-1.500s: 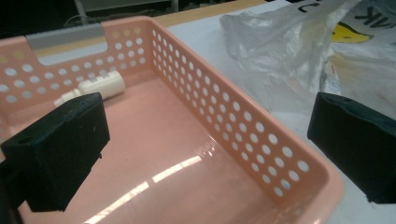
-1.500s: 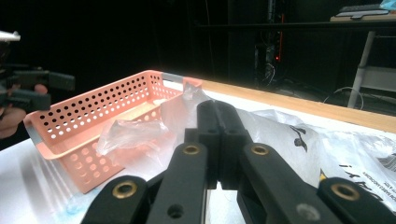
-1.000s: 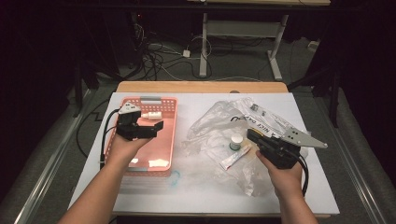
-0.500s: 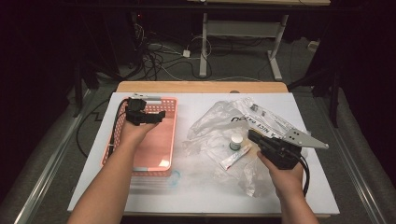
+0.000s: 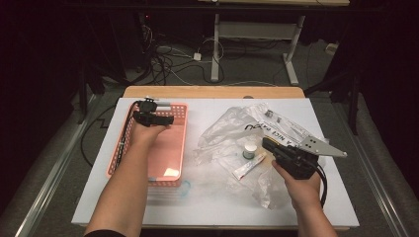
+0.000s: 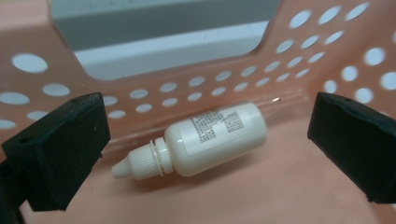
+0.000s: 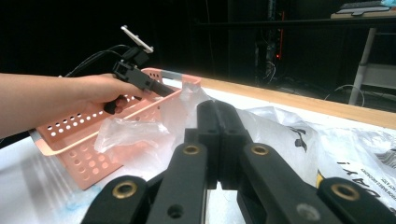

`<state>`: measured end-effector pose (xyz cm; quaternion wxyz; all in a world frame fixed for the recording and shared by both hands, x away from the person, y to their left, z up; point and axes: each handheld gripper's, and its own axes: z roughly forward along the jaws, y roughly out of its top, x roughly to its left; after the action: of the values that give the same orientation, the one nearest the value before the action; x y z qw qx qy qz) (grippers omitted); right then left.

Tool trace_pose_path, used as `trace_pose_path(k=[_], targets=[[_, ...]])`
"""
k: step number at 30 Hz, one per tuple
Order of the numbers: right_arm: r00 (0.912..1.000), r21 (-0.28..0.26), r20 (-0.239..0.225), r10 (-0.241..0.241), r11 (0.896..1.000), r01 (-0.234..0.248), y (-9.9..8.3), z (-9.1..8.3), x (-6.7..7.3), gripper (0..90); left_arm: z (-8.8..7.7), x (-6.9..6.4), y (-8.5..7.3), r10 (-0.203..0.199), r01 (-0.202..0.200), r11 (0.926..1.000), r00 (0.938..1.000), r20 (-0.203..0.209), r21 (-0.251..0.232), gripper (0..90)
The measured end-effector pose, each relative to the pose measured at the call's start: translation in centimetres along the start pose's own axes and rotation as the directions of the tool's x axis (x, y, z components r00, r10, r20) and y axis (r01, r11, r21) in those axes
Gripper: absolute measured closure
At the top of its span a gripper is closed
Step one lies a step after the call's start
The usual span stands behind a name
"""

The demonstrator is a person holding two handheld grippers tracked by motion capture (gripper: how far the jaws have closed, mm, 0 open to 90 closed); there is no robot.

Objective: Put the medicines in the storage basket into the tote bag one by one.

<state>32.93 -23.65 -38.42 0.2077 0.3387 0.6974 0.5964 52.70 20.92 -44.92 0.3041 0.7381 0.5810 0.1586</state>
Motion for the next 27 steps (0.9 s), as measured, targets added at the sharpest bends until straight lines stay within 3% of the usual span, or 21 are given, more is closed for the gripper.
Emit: trace_pose_path(k=[7, 11, 20, 21, 22, 24, 27], targets=[[1.0000, 0.003, 0.002, 0.000, 1.000, 0.000, -0.1, 0.0, 0.0, 90.0, 1.3, 0.1, -0.3, -0.025, 0.026, 0.9974, 0.9995, -0.019, 0.067, 0.0], [1.0000, 0.009, 0.001, 0.001, 1.000, -0.001, -0.1, 0.1, 0.0, 90.0, 1.6, 0.2, -0.4, -0.034, 0.037, 0.9960, 0.9989, -0.032, 0.081, 1.0], [1.0000, 0.010, 0.000, -0.001, 1.000, 0.001, -0.1, 0.1, 0.0, 90.0, 1.8, -0.3, -0.5, 0.003, 0.001, 0.9933, 0.9993, -0.037, 0.116, 15.8], [1.0000, 0.010, 0.000, -0.005, 1.000, 0.005, -0.1, 0.1, 0.0, 90.0, 1.6, -0.3, -0.5, 0.010, -0.006, 0.9932, 0.9992, -0.038, 0.116, 18.6], [1.0000, 0.012, 0.001, 0.001, 1.000, -0.001, -0.1, 0.1, 0.1, 90.0, 1.5, -0.4, -0.4, 0.017, -0.011, 0.9928, 0.9985, -0.051, 0.119, 27.0], [1.0000, 0.008, 0.002, 0.002, 1.000, -0.002, -0.1, 0.1, 0.1, 90.0, 1.3, -0.4, -0.4, 0.013, -0.008, 0.9928, 0.9991, -0.040, 0.119, 33.1], [1.0000, 0.006, 0.000, -0.002, 1.000, 0.002, -0.1, 0.1, 0.1, 90.0, 1.2, -0.4, -0.5, 0.026, -0.021, 0.9918, 0.9988, -0.040, 0.126, 33.3]])
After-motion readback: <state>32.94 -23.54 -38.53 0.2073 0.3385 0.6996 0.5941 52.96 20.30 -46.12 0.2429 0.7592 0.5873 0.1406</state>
